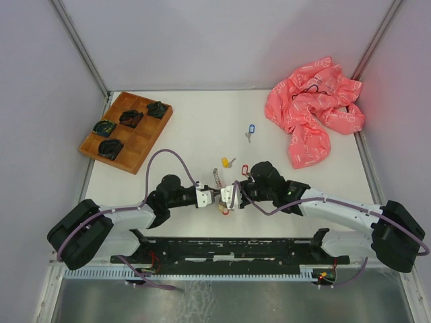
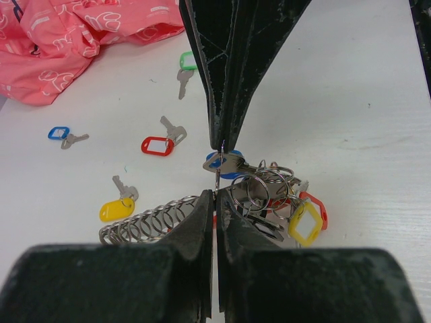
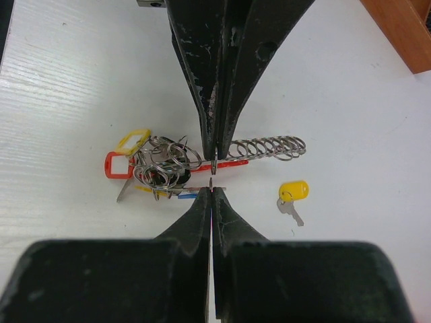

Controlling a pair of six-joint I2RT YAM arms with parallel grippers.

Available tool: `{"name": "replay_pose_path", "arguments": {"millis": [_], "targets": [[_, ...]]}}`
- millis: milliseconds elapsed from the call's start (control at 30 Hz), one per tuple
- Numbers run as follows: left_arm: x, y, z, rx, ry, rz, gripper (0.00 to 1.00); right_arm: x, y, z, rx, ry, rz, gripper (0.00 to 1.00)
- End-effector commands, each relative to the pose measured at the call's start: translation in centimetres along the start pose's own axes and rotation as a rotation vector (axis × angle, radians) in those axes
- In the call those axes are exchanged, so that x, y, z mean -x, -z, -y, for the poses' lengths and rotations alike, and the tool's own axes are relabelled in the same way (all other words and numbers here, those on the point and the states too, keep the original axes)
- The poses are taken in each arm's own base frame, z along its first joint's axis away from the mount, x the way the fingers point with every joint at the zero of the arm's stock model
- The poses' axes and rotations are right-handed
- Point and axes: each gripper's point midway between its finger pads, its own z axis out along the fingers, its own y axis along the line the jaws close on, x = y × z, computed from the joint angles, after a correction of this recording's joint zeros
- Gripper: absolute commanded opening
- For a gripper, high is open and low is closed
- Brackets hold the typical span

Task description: Put the keys on the keyring

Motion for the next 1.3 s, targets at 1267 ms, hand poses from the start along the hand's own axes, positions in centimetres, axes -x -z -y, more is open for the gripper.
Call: {"name": "replay_pose_path", "arguments": {"millis": [1267], "targets": [[2.44, -0.27, -1.41, 0.022, -0.076, 0.079, 0.03, 1.12, -0.12, 1.43, -0.053, -0.019, 0.027, 0.01]]}}
